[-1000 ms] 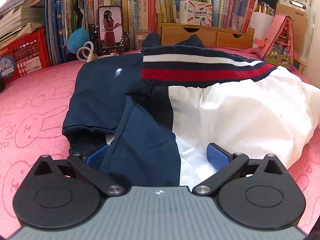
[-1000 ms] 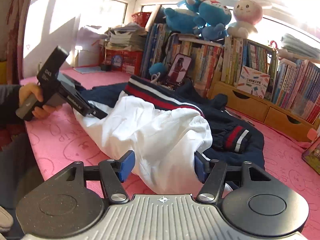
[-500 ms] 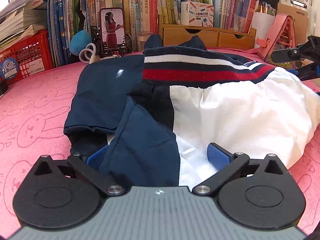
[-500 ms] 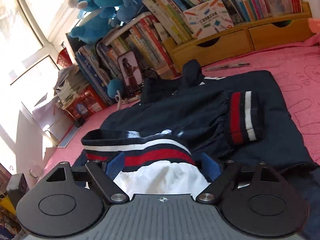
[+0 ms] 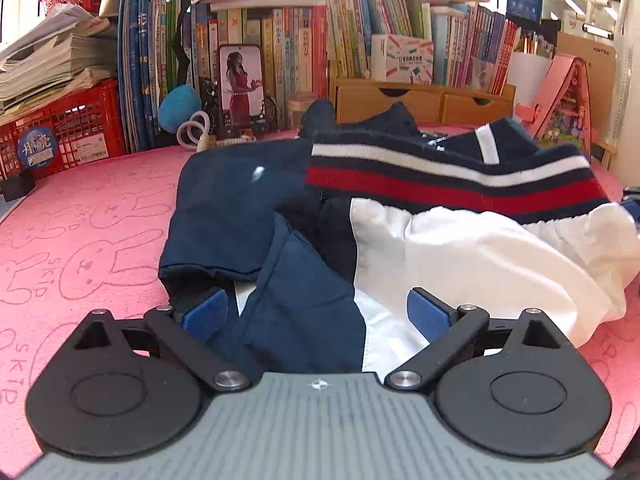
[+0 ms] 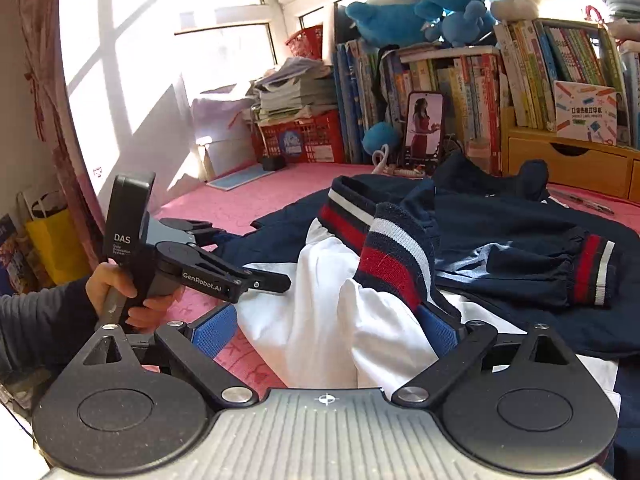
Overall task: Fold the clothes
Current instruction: 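Fold the striped waistband hem over the jacket body with the right gripper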
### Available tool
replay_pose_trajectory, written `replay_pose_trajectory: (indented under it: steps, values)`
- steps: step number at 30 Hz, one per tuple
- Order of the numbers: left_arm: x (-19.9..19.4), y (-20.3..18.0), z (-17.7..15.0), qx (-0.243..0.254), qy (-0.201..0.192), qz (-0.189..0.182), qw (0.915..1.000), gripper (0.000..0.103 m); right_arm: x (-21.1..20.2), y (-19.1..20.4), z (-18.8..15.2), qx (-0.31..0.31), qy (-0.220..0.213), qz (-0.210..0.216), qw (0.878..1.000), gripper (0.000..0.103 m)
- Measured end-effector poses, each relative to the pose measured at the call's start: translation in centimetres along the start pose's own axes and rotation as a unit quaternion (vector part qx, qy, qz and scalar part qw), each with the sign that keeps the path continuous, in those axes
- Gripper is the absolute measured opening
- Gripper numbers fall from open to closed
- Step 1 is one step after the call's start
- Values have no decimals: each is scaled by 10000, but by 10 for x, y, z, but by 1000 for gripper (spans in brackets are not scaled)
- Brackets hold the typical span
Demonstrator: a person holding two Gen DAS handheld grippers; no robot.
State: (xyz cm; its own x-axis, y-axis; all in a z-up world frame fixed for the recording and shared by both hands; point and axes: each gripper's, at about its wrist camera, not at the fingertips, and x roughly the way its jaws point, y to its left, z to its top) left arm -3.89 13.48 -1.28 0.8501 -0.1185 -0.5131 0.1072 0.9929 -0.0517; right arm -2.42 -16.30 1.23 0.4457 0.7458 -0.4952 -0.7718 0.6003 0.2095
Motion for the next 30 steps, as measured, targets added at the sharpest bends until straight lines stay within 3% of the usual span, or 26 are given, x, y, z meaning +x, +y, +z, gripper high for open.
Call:
replay_pose_trajectory:
  steps: [6,10,12,15,19,21,24,27,29,30]
  values:
    - [-26,-13,44,-528,-673,-909,9922,103,14,31,-17,-791,273,-127,9964,103]
    - [-11,-53,57,-38,-845,-1108,9902,103,26,51,-32,-1292,397,-349,9902,103]
    - [6,-74,58,323,-719,-968,9922,103,28,57,-38,-1537,452,-436,9861,103]
    - [41,-92,51,740,-232,-382,9963,103,25,61,-43,-1800,545,-486,9810,103]
    - [63,-72,35,347,314,-255,9986,103,6,56,-41,-1961,514,-453,9782,103]
    - [70,-61,29,165,537,-203,9982,103,-10,48,-33,-2018,245,-322,9786,103]
    - [69,-52,15,202,703,-106,9973,103,-27,20,-6,-1785,-295,-514,9821,103]
    - [63,-47,8,148,699,-155,9973,103,-15,-22,26,-1037,-218,-1122,9880,103]
    - [63,-46,7,87,687,-177,9974,103,7,-58,39,-278,184,-1320,9907,89]
    - [64,-46,7,61,675,-186,9975,103,19,-74,40,78,430,-1274,9909,71]
